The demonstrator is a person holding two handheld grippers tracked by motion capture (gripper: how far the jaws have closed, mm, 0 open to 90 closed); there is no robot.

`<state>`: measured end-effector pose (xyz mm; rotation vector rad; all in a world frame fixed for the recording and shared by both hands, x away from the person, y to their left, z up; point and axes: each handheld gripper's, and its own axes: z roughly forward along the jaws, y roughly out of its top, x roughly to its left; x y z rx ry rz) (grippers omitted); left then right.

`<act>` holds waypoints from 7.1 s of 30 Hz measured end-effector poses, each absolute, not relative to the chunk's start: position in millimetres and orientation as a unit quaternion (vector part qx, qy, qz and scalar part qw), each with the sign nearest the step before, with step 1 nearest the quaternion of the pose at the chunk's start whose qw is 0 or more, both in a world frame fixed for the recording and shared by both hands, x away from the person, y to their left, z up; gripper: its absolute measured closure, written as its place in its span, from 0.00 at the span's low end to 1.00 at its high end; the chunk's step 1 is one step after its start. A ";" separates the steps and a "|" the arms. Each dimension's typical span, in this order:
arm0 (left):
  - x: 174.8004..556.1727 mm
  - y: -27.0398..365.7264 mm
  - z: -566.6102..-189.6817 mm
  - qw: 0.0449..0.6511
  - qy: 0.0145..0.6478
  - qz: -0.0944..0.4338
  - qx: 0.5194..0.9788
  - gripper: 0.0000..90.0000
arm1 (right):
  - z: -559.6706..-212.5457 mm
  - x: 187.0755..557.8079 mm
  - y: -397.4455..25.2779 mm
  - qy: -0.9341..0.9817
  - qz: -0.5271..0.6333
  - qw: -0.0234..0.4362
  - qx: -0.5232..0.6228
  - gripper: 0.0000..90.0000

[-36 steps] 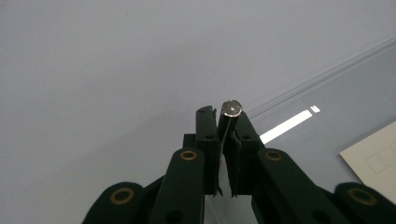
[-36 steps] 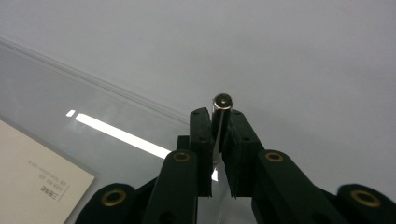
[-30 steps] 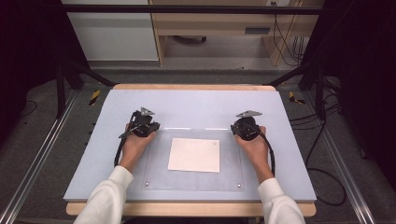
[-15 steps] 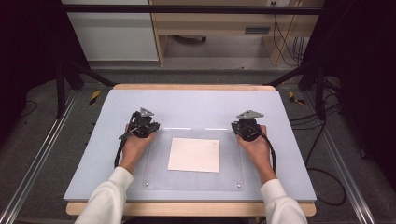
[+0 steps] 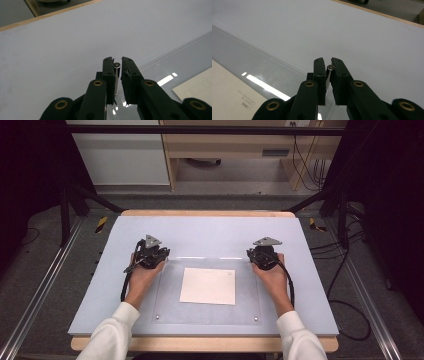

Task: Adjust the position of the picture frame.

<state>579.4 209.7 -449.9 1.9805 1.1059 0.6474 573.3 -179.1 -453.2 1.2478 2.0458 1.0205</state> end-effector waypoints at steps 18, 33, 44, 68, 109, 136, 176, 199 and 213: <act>583.8 208.4 -445.6 0.370 0.453 0.234 0.777 0.94 | -444.7 581.2 -176.4 0.765 0.357 0.245 0.477 0.95; 600.4 207.4 -433.9 0.331 0.468 0.185 0.798 0.94 | -433.1 604.0 -176.9 0.780 0.318 0.180 0.508 0.95; 609.0 209.5 -431.5 0.324 0.474 0.162 0.803 0.94 | -432.9 612.2 -181.8 0.777 0.326 0.149 0.518 0.94; 612.2 205.0 -429.7 0.304 0.485 0.155 0.805 0.94 | -429.6 510.4 -211.7 0.763 0.375 0.280 0.446 0.33; 624.7 204.0 -429.6 0.294 0.508 0.135 0.798 0.94 | -462.5 372.2 -220.1 0.866 0.329 0.275 0.255 0.29; 630.5 204.8 -431.8 0.293 0.511 0.124 0.799 0.94 | -473.4 395.0 -191.2 0.872 0.332 0.317 0.171 0.39; 526.1 238.6 -386.6 0.391 0.376 0.244 0.804 0.50 | -445.6 388.1 -189.4 0.842 0.374 0.352 0.167 0.63; 468.4 220.4 -325.6 0.440 0.285 0.245 0.815 0.14 | -389.5 418.0 -191.8 0.845 0.390 0.306 0.203 0.70; 453.2 211.9 -318.4 0.408 0.244 0.270 0.837 0.18 | -373.4 431.9 -193.7 0.849 0.394 0.282 0.211 0.71</act>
